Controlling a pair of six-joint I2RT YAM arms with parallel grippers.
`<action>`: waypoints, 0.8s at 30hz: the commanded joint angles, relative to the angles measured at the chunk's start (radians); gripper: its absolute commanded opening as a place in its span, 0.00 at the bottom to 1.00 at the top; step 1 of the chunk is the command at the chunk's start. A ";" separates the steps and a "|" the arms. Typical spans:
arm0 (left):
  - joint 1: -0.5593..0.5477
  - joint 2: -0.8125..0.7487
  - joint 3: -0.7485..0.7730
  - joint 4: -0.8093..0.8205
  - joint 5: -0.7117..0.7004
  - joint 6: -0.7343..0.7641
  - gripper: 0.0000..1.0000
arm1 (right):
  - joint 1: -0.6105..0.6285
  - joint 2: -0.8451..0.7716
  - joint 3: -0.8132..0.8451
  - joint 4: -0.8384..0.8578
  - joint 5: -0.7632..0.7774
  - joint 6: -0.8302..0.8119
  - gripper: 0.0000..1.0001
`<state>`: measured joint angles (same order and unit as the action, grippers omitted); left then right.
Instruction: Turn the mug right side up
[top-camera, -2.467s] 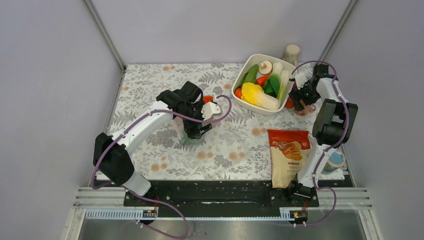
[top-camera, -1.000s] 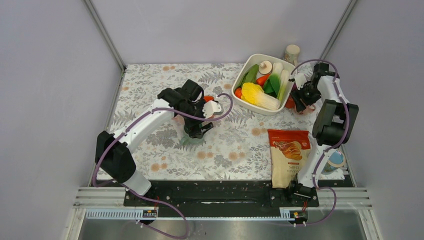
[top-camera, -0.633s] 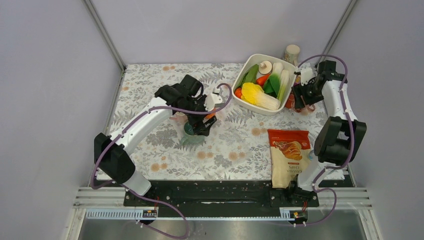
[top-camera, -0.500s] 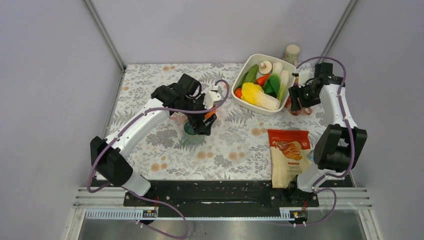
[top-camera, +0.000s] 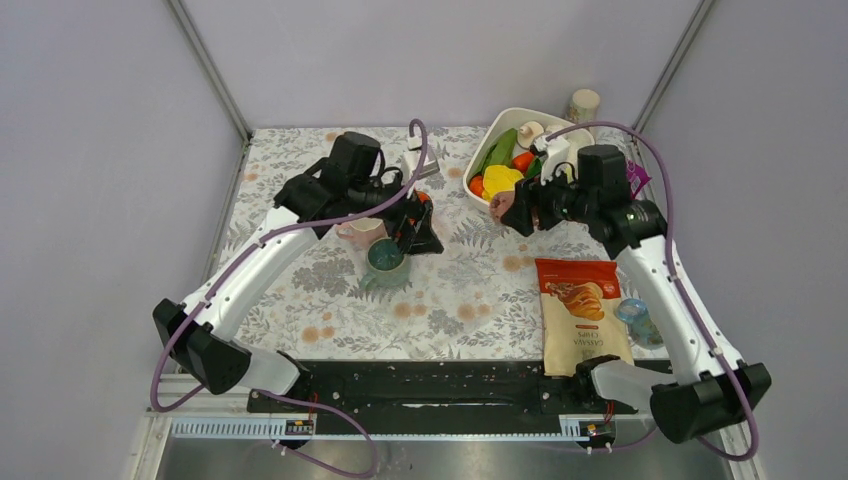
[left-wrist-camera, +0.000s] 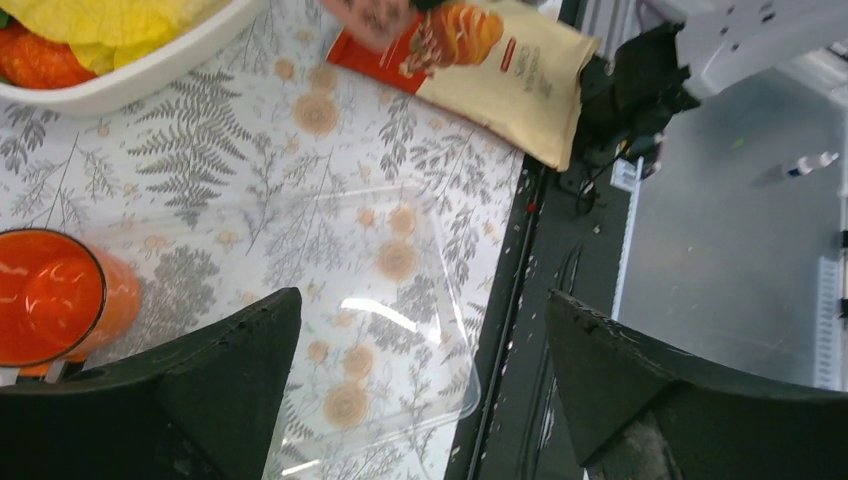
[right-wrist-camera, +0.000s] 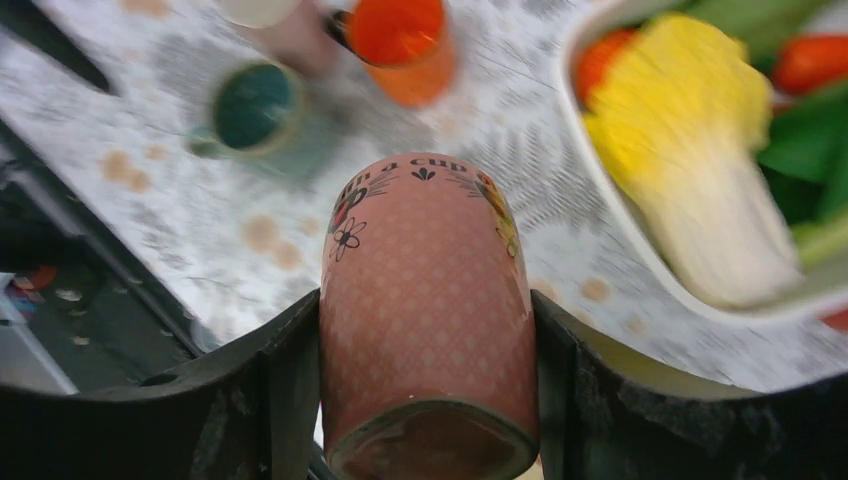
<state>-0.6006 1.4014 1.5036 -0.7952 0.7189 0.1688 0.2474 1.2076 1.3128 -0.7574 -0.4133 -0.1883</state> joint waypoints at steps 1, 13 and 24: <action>0.015 -0.021 0.026 0.220 0.093 -0.193 0.95 | 0.086 -0.108 -0.165 0.510 -0.208 0.352 0.00; 0.047 0.018 0.021 0.478 0.225 -0.555 0.78 | 0.215 -0.195 -0.377 1.113 -0.305 0.682 0.00; 0.041 0.051 0.035 0.489 0.265 -0.616 0.35 | 0.242 -0.171 -0.381 1.170 -0.348 0.665 0.00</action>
<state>-0.5617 1.4399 1.5040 -0.3962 0.9688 -0.3923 0.4583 1.0374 0.9134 0.2436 -0.6899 0.4526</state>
